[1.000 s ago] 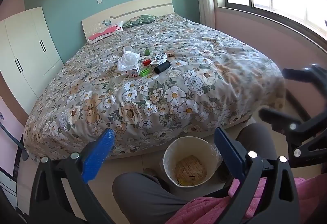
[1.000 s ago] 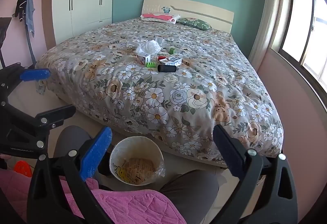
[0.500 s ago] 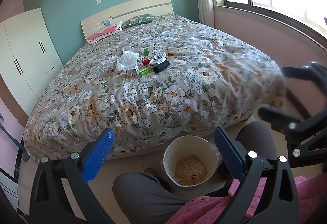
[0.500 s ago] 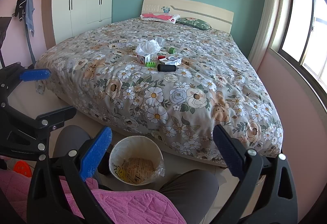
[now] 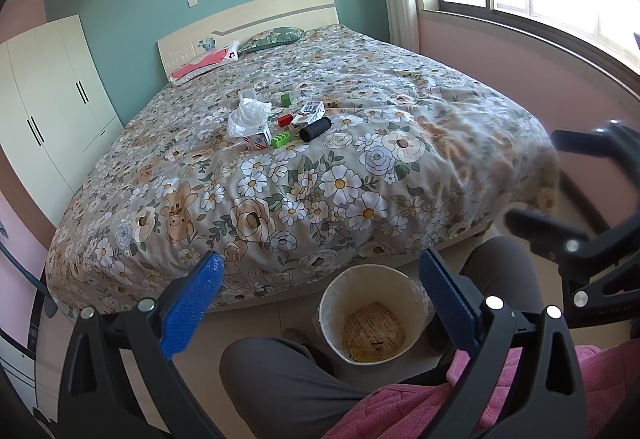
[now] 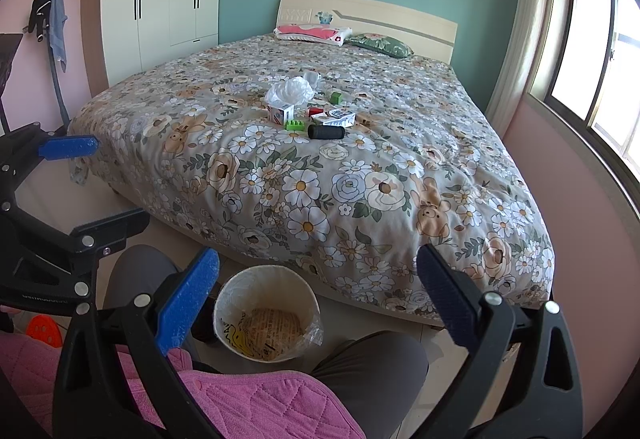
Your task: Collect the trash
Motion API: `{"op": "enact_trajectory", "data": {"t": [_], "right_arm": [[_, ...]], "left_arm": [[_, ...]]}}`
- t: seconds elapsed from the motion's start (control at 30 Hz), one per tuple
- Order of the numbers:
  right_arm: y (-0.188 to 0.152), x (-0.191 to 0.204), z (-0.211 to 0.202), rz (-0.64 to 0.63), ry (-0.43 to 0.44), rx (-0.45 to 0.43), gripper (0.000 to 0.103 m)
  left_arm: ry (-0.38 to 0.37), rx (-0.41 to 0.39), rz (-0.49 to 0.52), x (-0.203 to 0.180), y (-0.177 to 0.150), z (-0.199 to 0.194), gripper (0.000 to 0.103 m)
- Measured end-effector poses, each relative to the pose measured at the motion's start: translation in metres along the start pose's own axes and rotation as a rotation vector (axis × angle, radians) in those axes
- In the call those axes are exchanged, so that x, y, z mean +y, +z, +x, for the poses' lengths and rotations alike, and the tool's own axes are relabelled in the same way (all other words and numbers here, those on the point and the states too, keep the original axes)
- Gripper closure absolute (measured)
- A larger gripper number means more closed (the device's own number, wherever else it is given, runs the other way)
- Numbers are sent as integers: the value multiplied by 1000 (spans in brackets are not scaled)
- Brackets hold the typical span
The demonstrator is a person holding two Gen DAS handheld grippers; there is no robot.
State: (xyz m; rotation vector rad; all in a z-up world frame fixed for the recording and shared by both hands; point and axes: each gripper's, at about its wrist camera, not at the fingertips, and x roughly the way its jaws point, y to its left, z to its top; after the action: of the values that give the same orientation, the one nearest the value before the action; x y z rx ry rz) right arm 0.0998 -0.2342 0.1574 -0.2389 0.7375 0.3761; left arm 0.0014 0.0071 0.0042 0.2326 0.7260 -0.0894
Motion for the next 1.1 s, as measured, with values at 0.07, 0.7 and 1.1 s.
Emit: {"op": "enact_trajectory", "data": {"t": [0.07,0.7,1.1], "right_arm": [[0,0,0,0,0,0,6],[1,2,1,0,0,2,6],[-2,-2,2,-1,-1,1,6]], "left_arm": [[0,0,0,-1,0,0,4],[1,1,2,-1,0,0,4],[2,3,5,-4,-6,2,4]]}}
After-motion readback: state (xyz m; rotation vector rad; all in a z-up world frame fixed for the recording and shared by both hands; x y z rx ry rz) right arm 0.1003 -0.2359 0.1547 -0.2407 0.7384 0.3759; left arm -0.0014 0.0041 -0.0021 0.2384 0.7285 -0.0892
